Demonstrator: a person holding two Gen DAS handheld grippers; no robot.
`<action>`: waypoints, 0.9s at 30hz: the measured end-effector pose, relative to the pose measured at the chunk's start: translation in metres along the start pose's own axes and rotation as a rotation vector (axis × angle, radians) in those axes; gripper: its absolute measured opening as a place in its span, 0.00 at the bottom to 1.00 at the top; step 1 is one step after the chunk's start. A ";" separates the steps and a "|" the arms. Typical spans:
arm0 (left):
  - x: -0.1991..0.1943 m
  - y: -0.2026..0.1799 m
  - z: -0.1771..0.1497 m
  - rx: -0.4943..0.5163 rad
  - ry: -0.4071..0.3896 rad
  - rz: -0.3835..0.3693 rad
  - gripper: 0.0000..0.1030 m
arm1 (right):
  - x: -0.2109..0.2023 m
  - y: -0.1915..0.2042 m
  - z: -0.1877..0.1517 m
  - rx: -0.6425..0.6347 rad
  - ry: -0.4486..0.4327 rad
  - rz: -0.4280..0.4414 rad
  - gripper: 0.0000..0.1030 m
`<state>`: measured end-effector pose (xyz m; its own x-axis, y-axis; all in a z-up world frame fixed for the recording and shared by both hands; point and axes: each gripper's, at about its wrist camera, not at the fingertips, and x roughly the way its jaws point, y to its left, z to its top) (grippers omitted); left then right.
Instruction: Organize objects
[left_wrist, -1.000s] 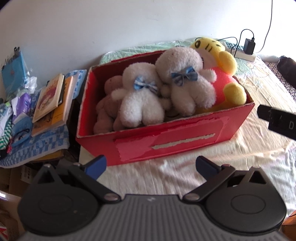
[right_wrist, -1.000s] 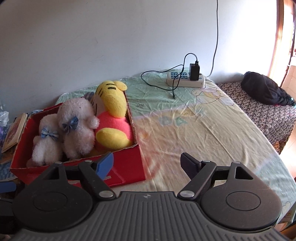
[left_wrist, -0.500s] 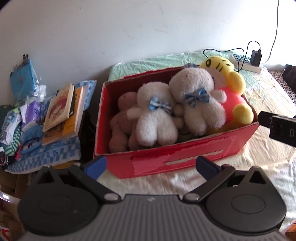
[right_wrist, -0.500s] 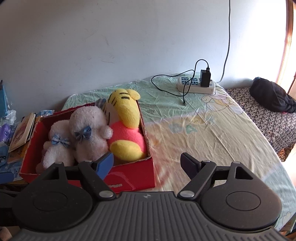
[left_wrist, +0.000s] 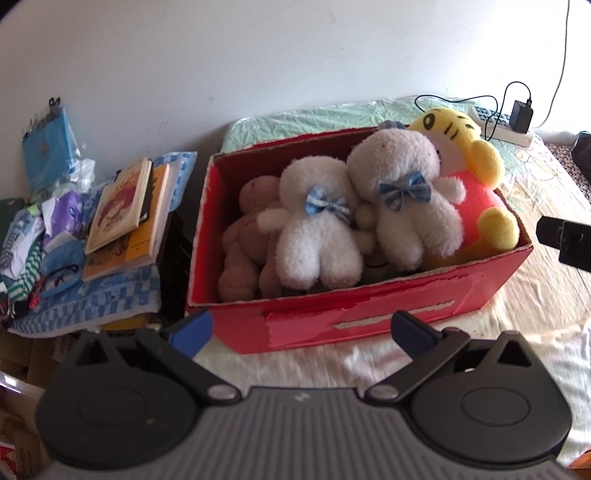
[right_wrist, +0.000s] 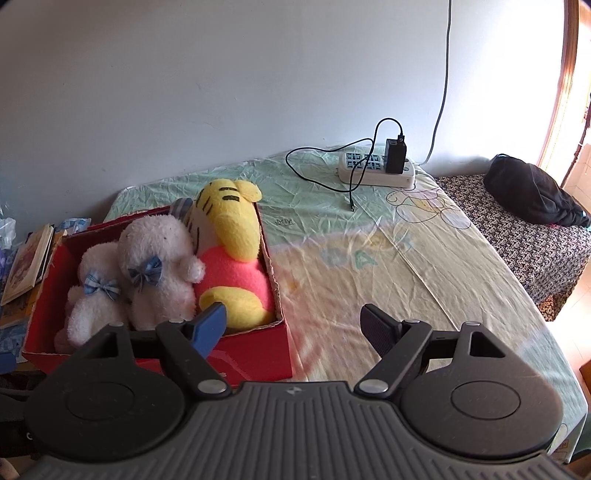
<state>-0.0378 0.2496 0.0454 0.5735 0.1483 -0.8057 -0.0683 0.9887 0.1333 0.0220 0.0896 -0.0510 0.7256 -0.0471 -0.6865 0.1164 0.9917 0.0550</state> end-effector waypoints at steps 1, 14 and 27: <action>0.000 0.001 -0.001 -0.002 -0.001 0.001 1.00 | 0.000 0.001 0.000 -0.003 0.001 0.003 0.79; -0.002 0.021 -0.009 -0.052 -0.001 0.039 1.00 | 0.002 0.026 -0.004 -0.037 0.002 0.111 0.79; -0.001 0.042 -0.009 -0.097 0.003 0.100 1.00 | 0.008 0.040 -0.006 -0.021 0.036 0.269 0.77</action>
<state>-0.0487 0.2910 0.0464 0.5571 0.2465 -0.7930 -0.2035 0.9663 0.1574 0.0282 0.1294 -0.0582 0.7036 0.2228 -0.6747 -0.0917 0.9701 0.2247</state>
